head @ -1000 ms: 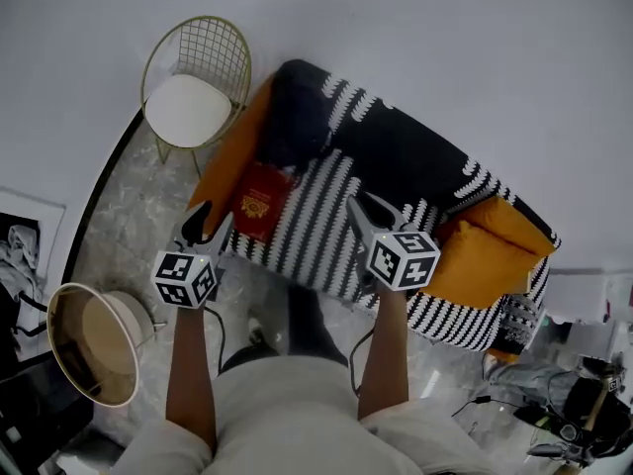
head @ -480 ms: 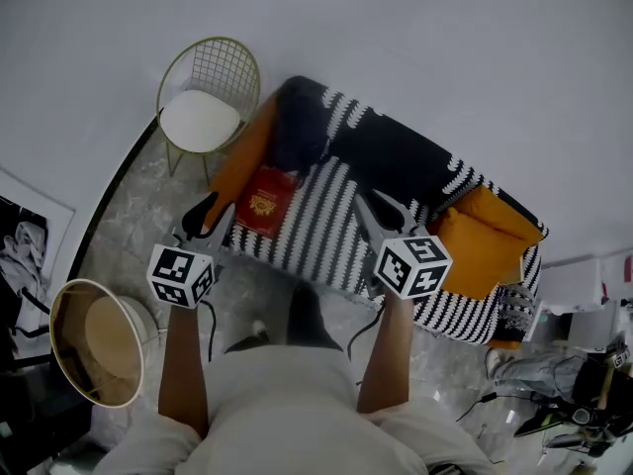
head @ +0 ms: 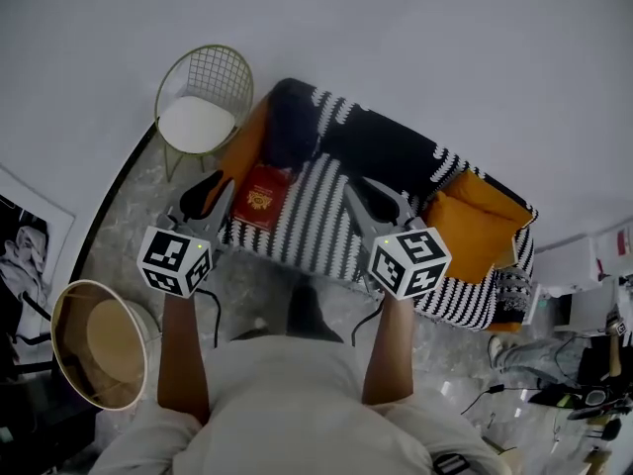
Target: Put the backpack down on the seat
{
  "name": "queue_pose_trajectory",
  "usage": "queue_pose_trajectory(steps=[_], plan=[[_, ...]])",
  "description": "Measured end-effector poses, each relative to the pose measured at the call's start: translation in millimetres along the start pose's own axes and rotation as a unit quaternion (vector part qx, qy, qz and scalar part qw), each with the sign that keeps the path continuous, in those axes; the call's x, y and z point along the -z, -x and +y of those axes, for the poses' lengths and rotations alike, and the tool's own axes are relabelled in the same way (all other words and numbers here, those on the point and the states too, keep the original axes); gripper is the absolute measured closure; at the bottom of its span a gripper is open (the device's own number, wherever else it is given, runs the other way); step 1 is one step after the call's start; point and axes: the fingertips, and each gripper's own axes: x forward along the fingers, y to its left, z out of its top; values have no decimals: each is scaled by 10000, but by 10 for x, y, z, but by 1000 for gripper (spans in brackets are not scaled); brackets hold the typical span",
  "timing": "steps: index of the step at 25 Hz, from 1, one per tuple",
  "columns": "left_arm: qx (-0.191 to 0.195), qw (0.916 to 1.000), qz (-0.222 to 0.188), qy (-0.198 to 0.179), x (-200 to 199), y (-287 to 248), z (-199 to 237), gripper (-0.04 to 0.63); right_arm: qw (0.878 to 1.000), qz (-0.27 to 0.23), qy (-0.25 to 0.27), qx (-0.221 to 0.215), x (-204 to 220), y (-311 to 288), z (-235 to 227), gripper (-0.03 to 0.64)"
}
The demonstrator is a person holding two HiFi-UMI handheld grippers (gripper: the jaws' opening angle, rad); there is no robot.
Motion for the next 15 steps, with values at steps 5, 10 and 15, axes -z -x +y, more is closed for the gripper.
queue_pose_trajectory(steps=[5, 10, 15], plan=[[207, 9992, -257, -237, -251, 231, -189, 534, 9995, -234, 186, 86, -162, 277, 173, 537], [211, 9983, -354, -410, -410, 413, -336, 565, 9985, -432, 267, 218, -276, 545, 304, 609], [222, 9980, -328, -483, -446, 541, -458, 591, 9988, -344, 320, 149, -206, 673, 414, 609]])
